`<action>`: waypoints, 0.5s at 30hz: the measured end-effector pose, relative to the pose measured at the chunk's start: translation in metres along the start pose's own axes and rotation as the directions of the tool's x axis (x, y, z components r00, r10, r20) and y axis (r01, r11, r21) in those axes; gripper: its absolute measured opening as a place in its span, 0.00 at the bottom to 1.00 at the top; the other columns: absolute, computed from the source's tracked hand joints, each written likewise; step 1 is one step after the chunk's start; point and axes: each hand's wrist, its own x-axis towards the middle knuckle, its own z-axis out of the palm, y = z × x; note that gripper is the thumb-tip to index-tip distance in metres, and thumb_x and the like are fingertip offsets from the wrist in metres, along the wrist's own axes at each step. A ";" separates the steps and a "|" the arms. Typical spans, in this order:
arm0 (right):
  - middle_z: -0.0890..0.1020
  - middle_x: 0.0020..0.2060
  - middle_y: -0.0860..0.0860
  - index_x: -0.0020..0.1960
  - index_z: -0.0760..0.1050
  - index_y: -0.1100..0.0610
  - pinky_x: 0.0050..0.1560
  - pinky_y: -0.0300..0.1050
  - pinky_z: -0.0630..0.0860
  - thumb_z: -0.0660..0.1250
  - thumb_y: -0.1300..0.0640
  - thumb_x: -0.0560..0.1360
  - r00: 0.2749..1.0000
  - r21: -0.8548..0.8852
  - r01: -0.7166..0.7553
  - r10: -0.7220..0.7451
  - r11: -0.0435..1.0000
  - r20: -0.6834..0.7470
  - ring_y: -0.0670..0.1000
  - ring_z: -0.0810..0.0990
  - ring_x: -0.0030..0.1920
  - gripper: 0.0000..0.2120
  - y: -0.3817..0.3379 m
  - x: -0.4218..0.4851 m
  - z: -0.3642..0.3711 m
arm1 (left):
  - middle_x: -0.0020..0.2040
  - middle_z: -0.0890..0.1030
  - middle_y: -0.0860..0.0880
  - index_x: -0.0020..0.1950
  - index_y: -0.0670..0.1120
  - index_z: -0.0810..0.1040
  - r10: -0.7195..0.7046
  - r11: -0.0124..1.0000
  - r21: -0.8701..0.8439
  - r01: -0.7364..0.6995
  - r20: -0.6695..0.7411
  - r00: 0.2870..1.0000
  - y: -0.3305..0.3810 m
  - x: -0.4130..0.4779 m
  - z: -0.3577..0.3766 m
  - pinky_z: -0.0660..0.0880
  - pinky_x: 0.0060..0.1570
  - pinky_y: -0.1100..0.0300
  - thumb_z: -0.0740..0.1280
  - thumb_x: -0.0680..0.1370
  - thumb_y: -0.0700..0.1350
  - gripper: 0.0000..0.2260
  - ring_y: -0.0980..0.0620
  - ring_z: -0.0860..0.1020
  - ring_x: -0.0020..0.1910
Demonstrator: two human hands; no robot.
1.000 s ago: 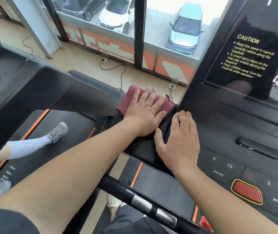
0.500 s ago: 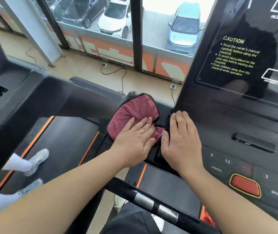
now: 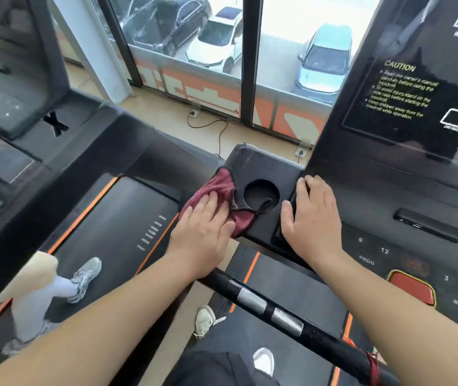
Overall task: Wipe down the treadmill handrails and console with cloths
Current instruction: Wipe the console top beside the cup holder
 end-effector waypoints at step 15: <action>0.70 0.72 0.62 0.70 0.74 0.64 0.78 0.59 0.58 0.60 0.47 0.81 0.999 -0.089 0.047 -0.046 0.995 0.015 0.63 0.62 0.76 0.25 -0.009 -0.002 0.004 | 0.84 0.38 0.52 0.83 0.61 0.46 -0.062 0.983 -0.168 0.077 0.094 0.994 0.004 0.112 -0.010 0.54 0.79 0.42 0.51 0.84 0.62 0.28 0.47 0.43 0.83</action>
